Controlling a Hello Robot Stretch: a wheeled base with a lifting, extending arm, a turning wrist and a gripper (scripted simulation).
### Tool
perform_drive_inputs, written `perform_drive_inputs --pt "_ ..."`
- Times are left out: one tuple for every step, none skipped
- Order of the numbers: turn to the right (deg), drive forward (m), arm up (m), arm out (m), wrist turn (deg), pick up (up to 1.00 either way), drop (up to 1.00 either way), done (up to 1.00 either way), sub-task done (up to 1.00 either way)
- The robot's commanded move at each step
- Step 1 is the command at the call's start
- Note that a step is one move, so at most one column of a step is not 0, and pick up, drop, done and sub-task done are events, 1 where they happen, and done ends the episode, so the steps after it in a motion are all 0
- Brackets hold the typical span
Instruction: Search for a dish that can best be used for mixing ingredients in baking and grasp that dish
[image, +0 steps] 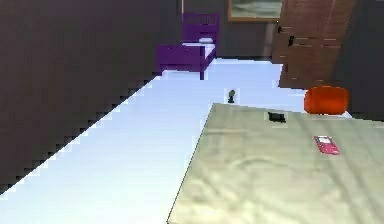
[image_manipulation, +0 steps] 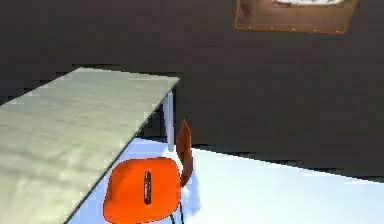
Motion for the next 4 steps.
perform_drive_inputs --pt "-45.0 0.0 0.0 0.0 0.0 0.0 0.0 0.0 0.0" --pt "-45.0 0.0 0.0 0.0 0.0 0.0 0.0 0.0 0.0" --pt "-36.0 0.0 0.0 0.0 0.0 0.0 0.0 0.0 0.0" --pt "0.0 0.25 0.0 0.0 0.0 0.0 0.0 0.0 0.0"
